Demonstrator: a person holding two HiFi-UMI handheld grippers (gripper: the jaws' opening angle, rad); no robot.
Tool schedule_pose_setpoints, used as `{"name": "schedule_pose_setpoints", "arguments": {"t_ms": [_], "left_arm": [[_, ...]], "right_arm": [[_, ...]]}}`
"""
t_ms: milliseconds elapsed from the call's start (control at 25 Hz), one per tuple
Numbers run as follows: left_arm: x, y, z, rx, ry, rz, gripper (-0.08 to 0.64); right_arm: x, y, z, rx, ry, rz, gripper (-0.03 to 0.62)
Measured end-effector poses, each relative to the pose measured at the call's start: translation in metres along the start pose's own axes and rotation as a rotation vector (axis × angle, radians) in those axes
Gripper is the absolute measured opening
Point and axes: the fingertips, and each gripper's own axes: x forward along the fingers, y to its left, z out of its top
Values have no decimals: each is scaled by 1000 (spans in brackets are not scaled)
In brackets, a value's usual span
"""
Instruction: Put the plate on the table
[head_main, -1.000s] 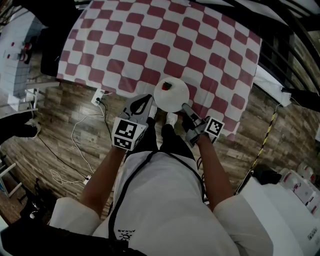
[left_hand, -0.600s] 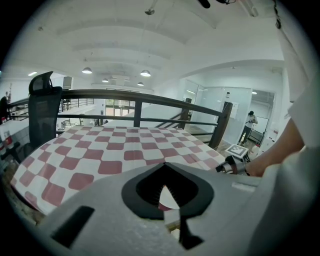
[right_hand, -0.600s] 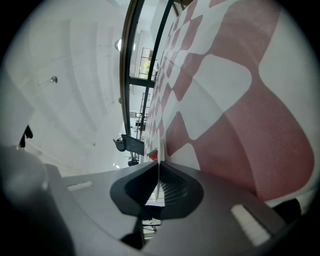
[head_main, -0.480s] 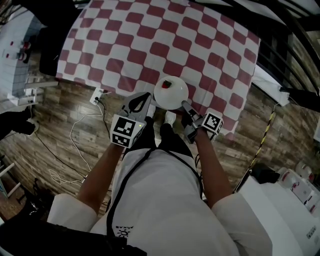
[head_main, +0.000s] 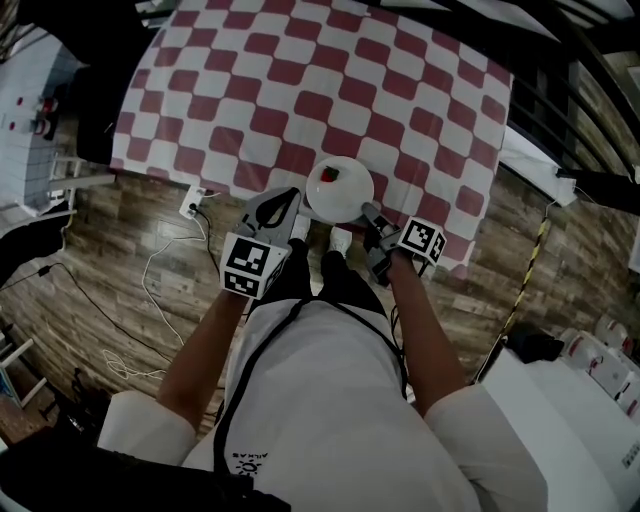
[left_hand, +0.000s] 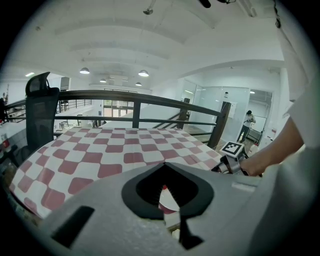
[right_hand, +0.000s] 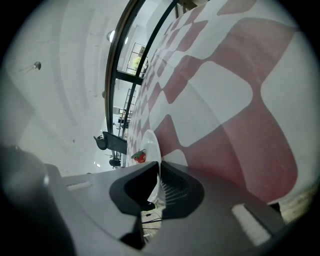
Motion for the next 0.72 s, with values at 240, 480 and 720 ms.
{"name": "schedule_pose_setpoints", "arguments": {"t_ms": [240, 480, 720], "left_arm": [[-1, 3, 0, 3, 5, -8, 5], [-2, 5, 2, 10, -4, -15, 5], [-5, 3, 7, 17, -10, -34, 5]], "right_arm": [[3, -5, 1, -37, 5, -138, 37], [4, -7, 1, -75, 1, -247, 46], [3, -7, 1, -134, -12, -355, 55]]}}
